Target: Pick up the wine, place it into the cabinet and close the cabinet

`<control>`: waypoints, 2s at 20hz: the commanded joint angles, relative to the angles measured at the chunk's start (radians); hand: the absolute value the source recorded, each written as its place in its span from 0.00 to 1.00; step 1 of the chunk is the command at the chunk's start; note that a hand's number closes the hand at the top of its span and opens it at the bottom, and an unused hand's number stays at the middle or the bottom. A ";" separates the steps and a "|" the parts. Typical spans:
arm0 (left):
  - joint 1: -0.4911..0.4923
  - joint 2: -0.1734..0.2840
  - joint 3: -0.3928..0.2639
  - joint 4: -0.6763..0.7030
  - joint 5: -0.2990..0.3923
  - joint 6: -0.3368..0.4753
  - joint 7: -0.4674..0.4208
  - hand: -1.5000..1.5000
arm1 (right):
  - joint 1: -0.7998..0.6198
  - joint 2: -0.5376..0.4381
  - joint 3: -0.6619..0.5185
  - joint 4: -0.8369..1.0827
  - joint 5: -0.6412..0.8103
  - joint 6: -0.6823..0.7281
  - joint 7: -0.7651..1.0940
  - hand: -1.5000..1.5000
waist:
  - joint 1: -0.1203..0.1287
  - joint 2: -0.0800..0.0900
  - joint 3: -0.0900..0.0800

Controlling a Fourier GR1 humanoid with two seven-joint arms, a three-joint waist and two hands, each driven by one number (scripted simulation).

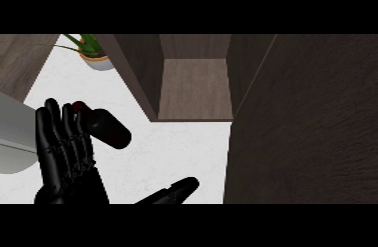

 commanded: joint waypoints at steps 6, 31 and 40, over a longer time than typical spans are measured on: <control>0.119 0.081 0.041 0.022 0.255 0.078 -0.185 0.00 | -0.031 0.011 0.004 -0.130 -0.036 -0.028 0.096 0.00 | 0.001 0.001 -0.001; 0.220 0.065 0.473 0.408 0.915 -0.276 -0.850 0.00 | -0.026 0.026 -0.025 -0.163 -0.051 -0.010 0.138 0.00 | 0.003 0.001 0.000; 0.217 0.050 0.558 0.568 1.009 -0.424 -0.982 0.00 | -0.035 0.039 -0.030 -0.183 -0.040 -0.004 0.159 0.00 | 0.001 0.001 0.000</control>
